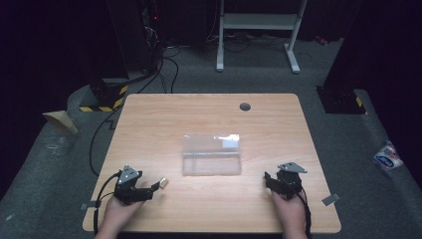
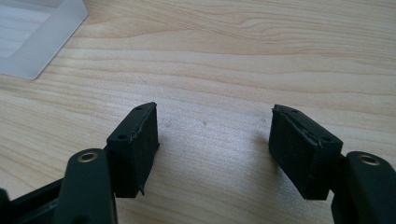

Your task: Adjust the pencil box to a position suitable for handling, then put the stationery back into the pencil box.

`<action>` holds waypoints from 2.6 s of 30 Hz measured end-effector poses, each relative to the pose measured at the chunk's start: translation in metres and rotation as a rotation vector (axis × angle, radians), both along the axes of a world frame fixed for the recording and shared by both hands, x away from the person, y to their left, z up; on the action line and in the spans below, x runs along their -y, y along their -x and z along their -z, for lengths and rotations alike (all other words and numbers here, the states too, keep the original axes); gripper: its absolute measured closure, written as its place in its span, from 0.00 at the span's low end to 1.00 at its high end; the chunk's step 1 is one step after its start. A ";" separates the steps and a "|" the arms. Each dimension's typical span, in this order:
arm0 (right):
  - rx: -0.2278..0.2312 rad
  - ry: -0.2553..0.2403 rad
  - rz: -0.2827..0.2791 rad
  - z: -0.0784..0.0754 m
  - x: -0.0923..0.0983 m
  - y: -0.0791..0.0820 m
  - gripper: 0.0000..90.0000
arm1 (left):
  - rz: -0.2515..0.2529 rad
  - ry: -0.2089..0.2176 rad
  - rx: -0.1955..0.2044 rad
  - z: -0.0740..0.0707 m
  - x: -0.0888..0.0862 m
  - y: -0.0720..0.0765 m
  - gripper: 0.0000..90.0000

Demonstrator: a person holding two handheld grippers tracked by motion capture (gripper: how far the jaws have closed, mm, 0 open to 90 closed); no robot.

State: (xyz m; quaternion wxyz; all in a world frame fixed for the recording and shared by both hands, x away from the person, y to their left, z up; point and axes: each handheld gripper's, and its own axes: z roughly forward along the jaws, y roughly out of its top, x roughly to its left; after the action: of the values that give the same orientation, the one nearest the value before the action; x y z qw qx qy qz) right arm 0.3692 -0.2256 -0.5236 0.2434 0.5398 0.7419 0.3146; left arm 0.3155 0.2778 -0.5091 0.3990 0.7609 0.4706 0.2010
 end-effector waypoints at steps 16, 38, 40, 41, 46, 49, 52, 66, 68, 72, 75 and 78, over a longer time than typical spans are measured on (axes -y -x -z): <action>0.000 -0.001 -0.009 0.000 0.000 0.000 0.39 | 0.048 -0.043 -0.045 0.007 0.031 -0.003 0.21; 0.012 0.013 -0.015 0.000 -0.001 0.002 0.40 | 0.036 -0.069 -0.016 0.010 0.040 -0.005 0.66; 0.010 0.010 -0.015 0.000 0.000 0.002 0.40 | 0.031 -0.069 -0.024 0.012 0.039 -0.006 0.68; 0.006 0.004 -0.014 0.000 0.000 0.002 0.40 | 0.026 -0.067 -0.028 0.012 0.040 -0.006 0.68; 0.002 -0.003 -0.015 0.000 0.000 0.001 0.41 | 0.019 -0.080 -0.045 0.015 0.040 -0.007 0.71; 0.001 -0.003 -0.015 0.000 0.000 0.002 0.41 | 0.013 -0.083 -0.040 0.015 0.040 -0.007 0.71; 0.005 0.000 -0.018 0.000 0.000 0.002 0.41 | 0.011 -0.086 -0.037 0.016 0.041 -0.007 0.74; 0.008 0.005 -0.017 0.000 0.000 0.002 0.41 | 0.021 -0.089 -0.021 0.014 0.039 -0.006 0.75; 0.007 0.003 -0.017 0.000 0.000 0.002 0.41 | 0.018 -0.085 -0.015 0.014 0.038 -0.006 0.75; 0.005 0.001 -0.017 0.000 0.000 0.002 0.41 | 0.017 -0.070 -0.009 0.012 0.039 -0.005 0.75; 0.004 -0.002 -0.016 0.000 0.000 0.002 0.41 | 0.013 -0.070 0.001 0.011 0.039 -0.004 0.75; 0.004 -0.002 -0.018 0.000 0.000 0.002 0.42 | 0.011 -0.071 0.005 0.010 0.038 -0.004 0.75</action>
State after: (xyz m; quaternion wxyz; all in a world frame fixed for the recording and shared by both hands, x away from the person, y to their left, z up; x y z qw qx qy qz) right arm 0.3673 -0.2259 -0.5235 0.2417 0.5328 0.7458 0.3186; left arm 0.3198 0.2393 -0.5194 0.3741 0.7767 0.4577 0.2173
